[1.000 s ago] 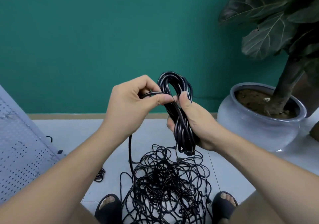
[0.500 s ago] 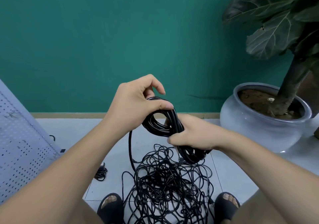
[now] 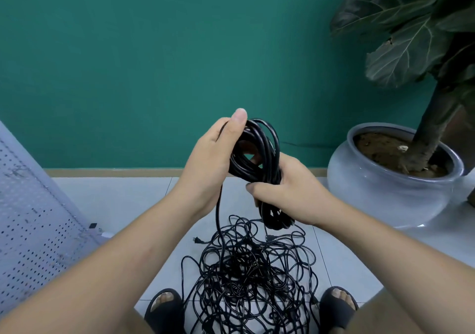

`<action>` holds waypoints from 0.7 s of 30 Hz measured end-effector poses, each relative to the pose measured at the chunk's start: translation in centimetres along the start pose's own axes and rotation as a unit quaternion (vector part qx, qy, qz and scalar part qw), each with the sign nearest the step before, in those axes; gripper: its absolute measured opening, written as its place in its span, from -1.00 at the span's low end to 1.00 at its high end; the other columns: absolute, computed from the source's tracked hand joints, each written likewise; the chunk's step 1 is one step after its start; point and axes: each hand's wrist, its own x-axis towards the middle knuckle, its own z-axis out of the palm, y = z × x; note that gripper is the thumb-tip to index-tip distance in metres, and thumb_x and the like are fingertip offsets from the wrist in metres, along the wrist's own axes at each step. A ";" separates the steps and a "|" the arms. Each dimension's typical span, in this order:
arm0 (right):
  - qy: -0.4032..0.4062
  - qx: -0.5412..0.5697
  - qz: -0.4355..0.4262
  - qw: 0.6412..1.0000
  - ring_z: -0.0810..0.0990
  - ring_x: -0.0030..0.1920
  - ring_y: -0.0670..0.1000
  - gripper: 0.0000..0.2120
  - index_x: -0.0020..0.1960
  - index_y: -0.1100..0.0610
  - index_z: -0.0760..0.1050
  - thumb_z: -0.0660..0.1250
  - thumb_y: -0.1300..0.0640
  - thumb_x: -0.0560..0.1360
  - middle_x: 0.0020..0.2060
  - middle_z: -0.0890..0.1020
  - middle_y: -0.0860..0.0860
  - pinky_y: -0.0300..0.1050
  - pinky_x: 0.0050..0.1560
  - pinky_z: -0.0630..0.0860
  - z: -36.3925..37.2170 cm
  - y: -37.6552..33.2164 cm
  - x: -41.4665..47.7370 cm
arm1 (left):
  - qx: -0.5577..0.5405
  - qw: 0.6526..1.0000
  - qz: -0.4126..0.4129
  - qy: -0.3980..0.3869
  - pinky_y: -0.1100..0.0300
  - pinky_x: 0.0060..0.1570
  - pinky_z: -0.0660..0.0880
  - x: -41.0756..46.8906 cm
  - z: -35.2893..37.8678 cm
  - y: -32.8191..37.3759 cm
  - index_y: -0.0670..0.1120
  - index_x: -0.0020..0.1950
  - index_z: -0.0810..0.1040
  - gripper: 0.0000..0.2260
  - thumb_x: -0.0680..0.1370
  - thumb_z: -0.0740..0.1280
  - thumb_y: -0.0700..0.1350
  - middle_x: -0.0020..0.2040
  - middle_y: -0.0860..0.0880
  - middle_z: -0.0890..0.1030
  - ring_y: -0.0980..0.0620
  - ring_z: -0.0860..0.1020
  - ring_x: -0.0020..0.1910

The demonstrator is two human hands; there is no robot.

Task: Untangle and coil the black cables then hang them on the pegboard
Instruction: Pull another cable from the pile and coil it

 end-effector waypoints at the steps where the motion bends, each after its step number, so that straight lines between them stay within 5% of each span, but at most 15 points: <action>1: 0.010 0.010 -0.001 1.000 0.65 -0.24 0.01 -0.83 -0.02 0.09 0.52 0.45 0.31 0.51 -0.23 0.69 0.15 0.09 -0.08 0.64 0.0 -0.1 0.1 | -0.004 1.000 0.001 -0.009 -0.13 0.29 0.59 0.0 0.2 -0.2 -0.09 0.23 0.66 -0.58 0.68 0.32 0.25 0.14 -0.09 0.74 -0.09 0.70 0.17; 4: 0.020 0.020 0.016 0.999 0.67 -0.23 0.08 -0.87 -0.02 0.17 0.54 0.45 0.22 0.48 -0.23 0.70 0.16 0.21 -0.04 0.67 -0.1 -0.1 0.5 | 0.008 1.000 0.019 -0.007 0.03 0.18 0.58 -0.3 0.8 -0.5 -0.04 0.20 0.67 -0.70 0.67 0.40 0.17 0.00 0.05 0.74 0.01 0.68 0.03; 7: 0.019 0.031 0.040 0.999 0.67 -0.21 0.22 -0.70 0.05 0.24 0.48 0.45 0.16 0.39 -0.22 0.69 0.20 0.30 -0.01 0.67 0.2 -0.2 0.8 | 0.023 0.999 0.034 0.012 0.24 -0.03 0.54 -0.3 1.2 -0.2 -0.11 0.16 0.65 -0.72 0.67 0.41 0.10 -0.20 0.10 0.65 0.09 0.62 -0.14; 12: -0.051 0.129 0.072 0.988 0.37 -0.16 0.12 -0.76 -0.14 0.18 0.35 0.42 0.24 0.34 -0.23 0.41 0.10 0.17 -0.09 0.34 0.9 -0.4 1.0 | -0.027 0.999 0.016 0.013 0.08 -0.17 0.47 -0.2 1.4 0.3 -0.11 0.04 0.55 -0.72 0.66 0.42 0.11 -0.36 0.04 0.51 -0.05 0.50 -0.27; 14: -0.080 0.176 0.095 0.977 0.47 -0.10 0.13 -0.80 -0.13 0.21 0.43 0.41 0.27 0.30 -0.18 0.50 0.14 0.35 0.03 0.50 1.2 -0.3 1.0 | -0.055 0.998 0.005 0.005 0.11 -0.26 0.46 -0.1 1.6 0.4 -0.13 0.06 0.50 -0.72 0.66 0.43 0.07 -0.38 0.00 0.45 -0.05 0.47 -0.34; 16: -0.105 0.226 0.118 0.961 0.51 -0.02 0.17 -0.74 -0.08 0.21 0.47 0.42 0.29 0.26 -0.12 0.51 0.15 0.55 0.33 0.46 1.4 -0.2 1.0 | -0.092 0.996 -0.002 0.000 0.12 -0.33 0.45 0.0 1.8 0.4 -0.13 0.05 0.46 -0.75 0.67 0.43 0.01 -0.41 0.01 0.35 -0.01 0.38 -0.42; 21: -0.166 0.254 0.134 0.943 0.70 0.02 0.28 -0.77 -0.04 0.31 0.59 0.30 0.34 0.32 -0.11 0.69 0.28 0.37 0.29 0.57 1.4 -0.3 0.5 | -0.130 0.992 0.007 -0.002 0.16 -0.45 0.25 0.4 2.2 0.5 -0.11 0.13 0.45 -0.81 0.68 0.43 -0.08 -0.41 0.03 0.30 0.05 0.23 -0.48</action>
